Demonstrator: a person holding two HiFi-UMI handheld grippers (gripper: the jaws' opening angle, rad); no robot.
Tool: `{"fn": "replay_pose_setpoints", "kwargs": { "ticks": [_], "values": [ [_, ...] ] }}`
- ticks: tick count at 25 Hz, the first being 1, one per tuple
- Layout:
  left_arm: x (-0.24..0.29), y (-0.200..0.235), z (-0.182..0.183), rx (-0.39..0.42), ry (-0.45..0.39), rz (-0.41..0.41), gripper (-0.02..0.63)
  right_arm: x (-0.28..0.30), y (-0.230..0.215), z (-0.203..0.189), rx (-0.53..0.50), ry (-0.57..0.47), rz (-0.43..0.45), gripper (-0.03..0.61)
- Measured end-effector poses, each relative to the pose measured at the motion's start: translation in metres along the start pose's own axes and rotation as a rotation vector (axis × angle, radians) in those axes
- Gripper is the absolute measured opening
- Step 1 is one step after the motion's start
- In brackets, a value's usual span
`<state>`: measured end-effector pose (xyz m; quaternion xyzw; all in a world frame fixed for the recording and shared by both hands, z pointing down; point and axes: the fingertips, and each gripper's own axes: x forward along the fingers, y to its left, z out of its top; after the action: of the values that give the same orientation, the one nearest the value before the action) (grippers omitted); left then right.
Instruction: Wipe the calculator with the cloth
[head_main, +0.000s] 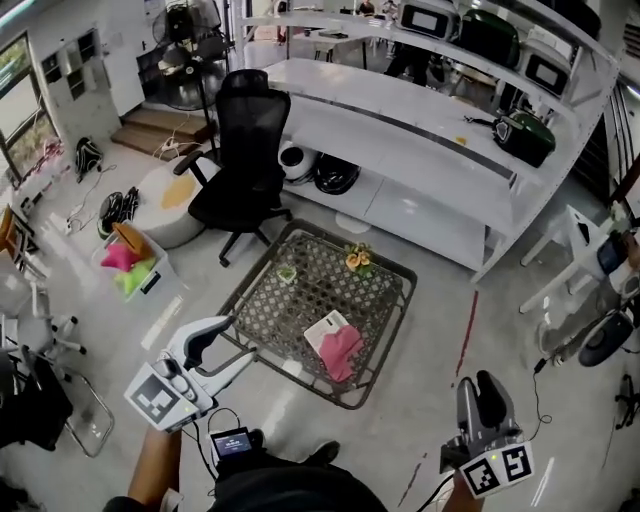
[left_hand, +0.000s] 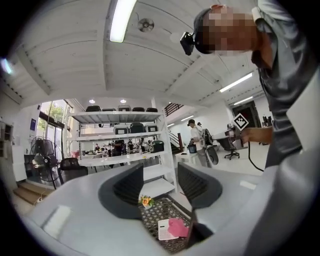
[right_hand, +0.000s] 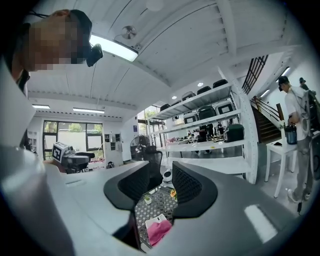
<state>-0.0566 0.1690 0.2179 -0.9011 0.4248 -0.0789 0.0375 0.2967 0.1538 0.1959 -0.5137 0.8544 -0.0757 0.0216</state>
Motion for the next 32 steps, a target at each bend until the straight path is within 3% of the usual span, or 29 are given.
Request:
{"fn": "replay_pose_setpoints", "kwargs": {
  "ticks": [8, 18, 22, 29, 32],
  "values": [
    [0.018, -0.017, 0.009, 0.000, 0.018, 0.055, 0.233, 0.007, -0.035, 0.000, 0.019, 0.003, 0.049, 0.120],
    [0.058, -0.003, 0.006, 0.069, -0.030, 0.011, 0.233, 0.014, -0.054, -0.011, 0.029, -0.003, 0.001, 0.120],
    [0.083, 0.007, 0.006, 0.020, -0.020, -0.068, 0.233, 0.012, -0.054, -0.008, 0.023, -0.007, -0.072, 0.120],
    [0.115, 0.057, 0.004, 0.048, -0.087, -0.180, 0.233, 0.033, -0.036, -0.013, 0.023, 0.002, -0.187, 0.120],
    [0.121, 0.079, -0.005, -0.005, -0.064, -0.224, 0.233, 0.053, -0.020, -0.012, 0.018, 0.004, -0.215, 0.120]
  ]
}}
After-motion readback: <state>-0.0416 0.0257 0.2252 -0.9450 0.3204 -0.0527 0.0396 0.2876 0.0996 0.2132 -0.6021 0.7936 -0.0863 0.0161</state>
